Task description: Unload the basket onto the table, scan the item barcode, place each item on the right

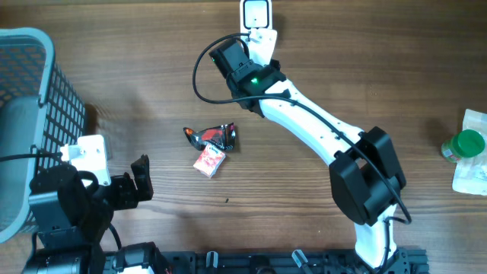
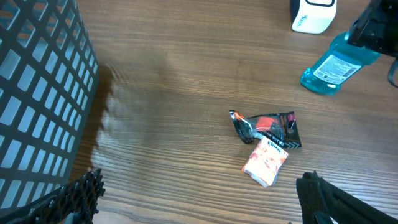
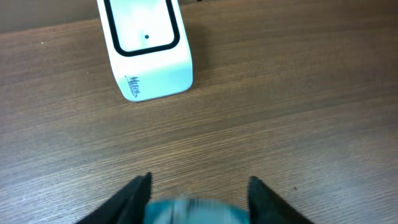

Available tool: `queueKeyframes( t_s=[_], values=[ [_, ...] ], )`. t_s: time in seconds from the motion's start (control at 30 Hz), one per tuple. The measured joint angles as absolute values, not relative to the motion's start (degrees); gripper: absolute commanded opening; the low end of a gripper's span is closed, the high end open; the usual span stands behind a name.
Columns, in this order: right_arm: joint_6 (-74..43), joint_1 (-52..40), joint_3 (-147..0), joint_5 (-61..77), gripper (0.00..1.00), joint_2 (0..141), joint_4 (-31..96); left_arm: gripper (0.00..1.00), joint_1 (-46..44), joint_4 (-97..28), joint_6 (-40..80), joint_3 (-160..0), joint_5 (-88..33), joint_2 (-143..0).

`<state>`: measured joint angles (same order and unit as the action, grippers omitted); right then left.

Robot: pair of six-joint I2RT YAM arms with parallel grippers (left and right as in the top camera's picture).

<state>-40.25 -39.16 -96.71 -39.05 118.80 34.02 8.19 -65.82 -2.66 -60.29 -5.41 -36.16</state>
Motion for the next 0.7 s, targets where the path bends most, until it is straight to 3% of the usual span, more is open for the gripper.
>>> queueKeyframes(
  t_s=[0.1,0.17,0.33,0.6,0.7],
  values=[
    [-40.3,-39.2,-96.7,-38.7,0.57,119.0,34.3,1.0,8.2,-65.8,-2.7,-60.3,-5.4,-36.2],
    [-40.3,-39.2,-96.7,-38.4,0.66,119.0,34.6,1.0,8.2,-65.8,-2.7,-60.3,-5.4,-36.2],
    [-39.2,-39.2,-96.7,-37.7,0.99,119.0,34.7,1.0,8.2,-65.8,-2.7,-60.3,-5.4,-36.2],
    [-36.6,-39.2,-101.6,-34.5,1.0,118.2,44.2,1.0,8.2,-65.8,-2.7,-60.3,-5.4,-36.2],
    [-35.8,-38.5,-108.9,-21.2,1.0,114.2,53.3,1.0,8.2,-65.8,-2.7,-60.3,-5.4,-36.2]
  ],
)
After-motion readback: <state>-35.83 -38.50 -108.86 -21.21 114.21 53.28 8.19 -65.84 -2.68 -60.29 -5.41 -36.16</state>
